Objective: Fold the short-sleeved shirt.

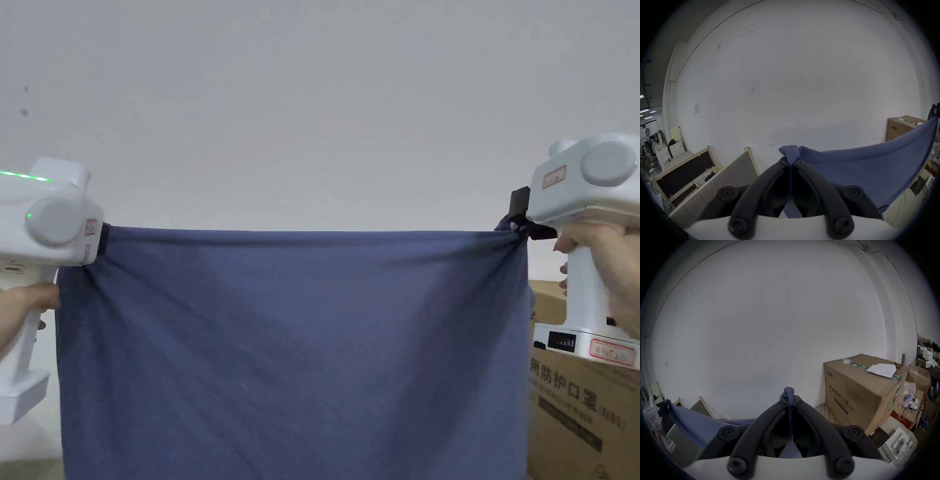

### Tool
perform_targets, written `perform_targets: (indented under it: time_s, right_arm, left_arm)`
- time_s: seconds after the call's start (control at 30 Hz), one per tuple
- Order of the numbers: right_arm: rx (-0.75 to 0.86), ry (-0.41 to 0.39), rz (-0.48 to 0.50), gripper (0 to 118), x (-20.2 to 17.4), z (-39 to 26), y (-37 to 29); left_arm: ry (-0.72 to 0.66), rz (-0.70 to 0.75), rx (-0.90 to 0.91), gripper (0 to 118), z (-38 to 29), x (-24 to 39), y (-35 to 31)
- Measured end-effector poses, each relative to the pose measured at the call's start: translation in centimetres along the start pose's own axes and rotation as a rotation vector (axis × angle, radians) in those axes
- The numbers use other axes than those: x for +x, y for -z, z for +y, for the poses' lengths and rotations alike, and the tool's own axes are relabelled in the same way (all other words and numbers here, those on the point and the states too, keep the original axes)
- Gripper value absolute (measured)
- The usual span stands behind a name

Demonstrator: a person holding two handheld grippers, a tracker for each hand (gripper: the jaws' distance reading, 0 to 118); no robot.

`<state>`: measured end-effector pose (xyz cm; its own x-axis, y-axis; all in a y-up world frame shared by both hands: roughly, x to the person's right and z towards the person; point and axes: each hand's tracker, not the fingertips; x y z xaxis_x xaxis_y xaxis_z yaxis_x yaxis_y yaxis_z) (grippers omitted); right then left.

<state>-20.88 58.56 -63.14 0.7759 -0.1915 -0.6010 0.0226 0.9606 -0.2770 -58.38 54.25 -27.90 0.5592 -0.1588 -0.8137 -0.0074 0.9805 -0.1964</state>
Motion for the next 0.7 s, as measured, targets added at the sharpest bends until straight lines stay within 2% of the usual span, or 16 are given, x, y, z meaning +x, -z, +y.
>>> perform_targets:
  time_s: [0.13, 0.3, 0.4, 0.57, 0.7]
  right_arm:
    - [-0.128, -0.046, -0.032, 1, 0.9, -6.7, 5.4]
    - [-0.349, -0.003, -0.066, 1, 3.0, -17.9, 12.9]
    - [-0.479, -0.044, -0.104, 1, 4.1, -25.4, 16.2]
    - [-0.667, -0.034, -0.132, 1, 6.2, -36.4, 17.3]
    - [-0.737, -0.036, -0.141, 1, 7.5, -40.9, 15.3]
  left_arm:
    - [0.017, 0.006, -0.117, 3, -7.7, 2.4, 4.7]
    - [0.000, -0.019, -0.314, 3, -19.5, 5.6, 10.2]
    - [0.034, -0.036, -0.452, 3, -27.0, 7.4, 12.1]
    - [0.040, -0.077, -0.652, 3, -38.0, 8.7, 12.7]
    - [0.021, -0.078, -0.739, 3, -42.9, 7.7, 10.5]
